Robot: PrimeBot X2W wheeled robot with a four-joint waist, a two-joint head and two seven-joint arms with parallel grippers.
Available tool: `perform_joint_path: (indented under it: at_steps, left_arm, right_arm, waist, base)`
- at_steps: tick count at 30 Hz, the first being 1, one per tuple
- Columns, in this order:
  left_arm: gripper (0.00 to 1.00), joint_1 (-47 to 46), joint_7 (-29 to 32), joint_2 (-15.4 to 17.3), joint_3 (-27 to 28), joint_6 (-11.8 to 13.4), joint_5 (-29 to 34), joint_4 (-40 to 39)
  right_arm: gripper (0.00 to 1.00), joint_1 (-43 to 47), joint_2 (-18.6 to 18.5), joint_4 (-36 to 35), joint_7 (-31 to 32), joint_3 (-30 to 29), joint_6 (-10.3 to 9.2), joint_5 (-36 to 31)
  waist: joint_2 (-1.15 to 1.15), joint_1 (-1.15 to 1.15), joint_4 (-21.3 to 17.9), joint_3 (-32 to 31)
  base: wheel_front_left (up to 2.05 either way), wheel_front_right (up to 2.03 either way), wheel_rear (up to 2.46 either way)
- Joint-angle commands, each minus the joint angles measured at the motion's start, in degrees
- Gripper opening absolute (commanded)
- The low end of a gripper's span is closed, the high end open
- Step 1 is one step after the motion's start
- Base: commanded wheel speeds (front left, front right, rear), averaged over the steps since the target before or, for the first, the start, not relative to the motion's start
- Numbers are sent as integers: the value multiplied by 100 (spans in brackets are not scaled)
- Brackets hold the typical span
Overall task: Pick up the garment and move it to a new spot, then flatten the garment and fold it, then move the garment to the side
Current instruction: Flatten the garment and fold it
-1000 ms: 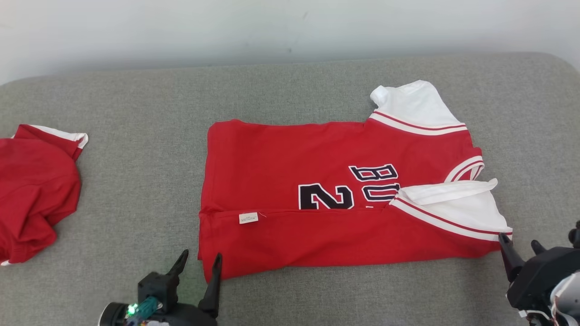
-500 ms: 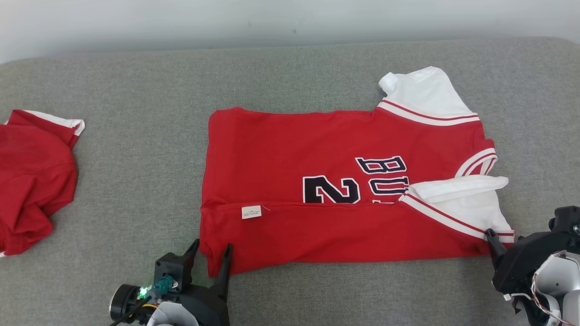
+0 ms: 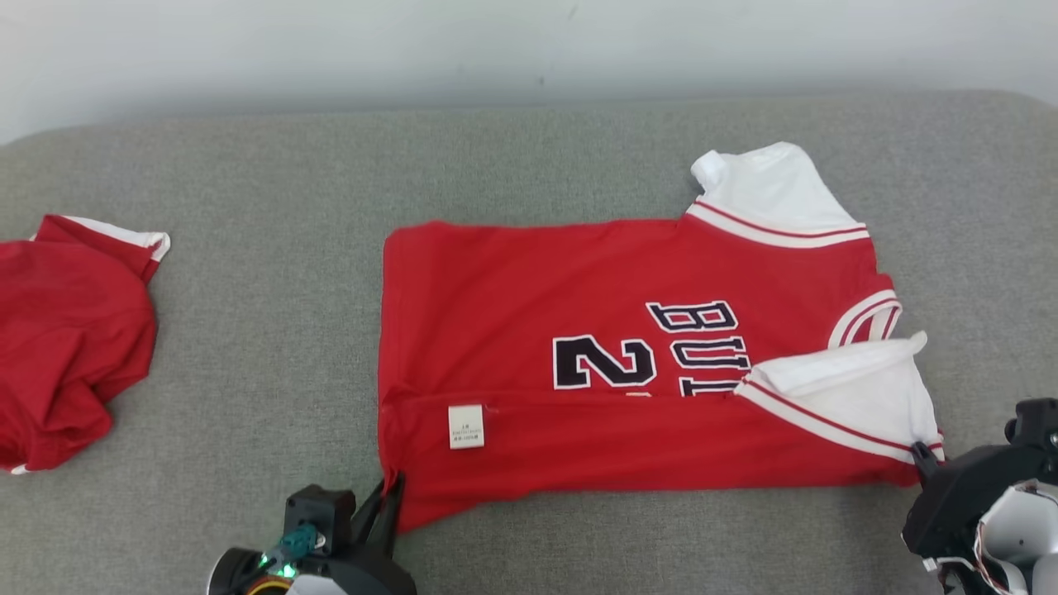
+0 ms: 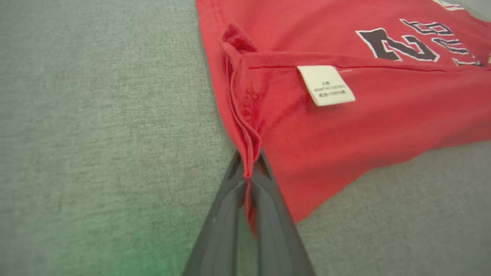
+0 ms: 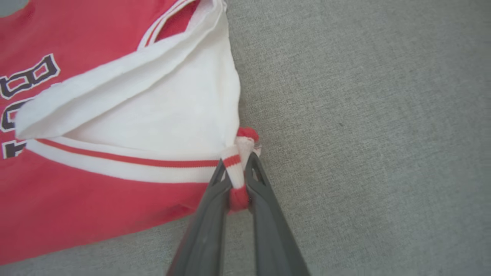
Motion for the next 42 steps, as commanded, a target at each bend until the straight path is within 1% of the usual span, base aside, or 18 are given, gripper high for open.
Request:
perform_joint_path:
  at_steps: [1,7,11,16,21,23,24,25,26,27,28,29,36,42]
  left_arm:
    - [0,207,14,88,-15,42,-35,8]
    - [0,568,37,283,-6,154,-103,-287]
    - [0,837,55,414,-2,235,-157,-507]
    - [0,1076,115,482,7,337,-238,-677]
    - [0,1305,197,543,-13,473,-257,-916]
    - [21,1384,222,559,-11,521,-285,-972]
    - [42,1416,213,561,0,527,-301,-1000]
    - [75,1440,200,569,3,551,-306,-1013]
    - [100,1467,194,574,9,569,-321,-1027]
    - [100,1491,194,574,13,572,-336,-1040]
    - [100,1509,195,574,9,573,-344,-1055]
    - [100,1520,170,562,19,601,-352,-1087]
    - [100,1551,77,651,148,726,-375,-1294]
    - [100,1372,28,775,308,737,-428,-1507]
  right_arm:
    - [0,160,-10,-96,-14,-43,-14,51]
    - [0,601,-12,-493,125,-38,-14,143]
    - [0,909,-16,-762,201,-145,-16,230]
    - [0,1235,-12,-1023,388,-129,-16,331]
    - [0,1495,-10,-1040,434,-65,-16,464]
    - [0,1551,-8,-939,391,-23,-16,503]
    - [0,1567,-9,-891,362,-11,-16,515]
    - [0,1577,-8,-843,330,6,-16,521]
    - [14,1589,-7,-799,298,19,-16,530]
    - [24,1594,-7,-765,274,23,-16,532]
    - [81,1591,-7,-738,242,18,-15,520]
    - [100,1567,-6,-729,191,2,-15,519]
    - [100,1395,0,-881,36,-33,-14,503]
    - [100,1231,3,-1309,182,-7,-14,456]
  waist:
    - [0,0,-20,-165]
    - [0,0,-76,-430]
    - [0,0,-97,-573]
    - [0,0,-118,-671]
    - [0,0,-152,-711]
    - [0,0,-155,-720]
    - [0,0,-154,-726]
    - [0,0,-151,-730]
    - [0,0,-148,-734]
    - [0,0,-143,-738]
    - [0,0,-140,-742]
    - [0,0,-137,-746]
    - [0,0,-132,-794]
    - [0,0,-148,-816]
  base:
    - [0,0,0]
    - [0,0,0]
    - [0,0,0]
    - [0,0,0]
    - [0,0,0]
    - [0,0,0]
    - [0,0,0]
    - [0,0,0]
    - [0,0,0]
    - [0,0,0]
    - [0,0,0]
    - [0,0,0]
    - [0,0,0]
    - [0,0,0]
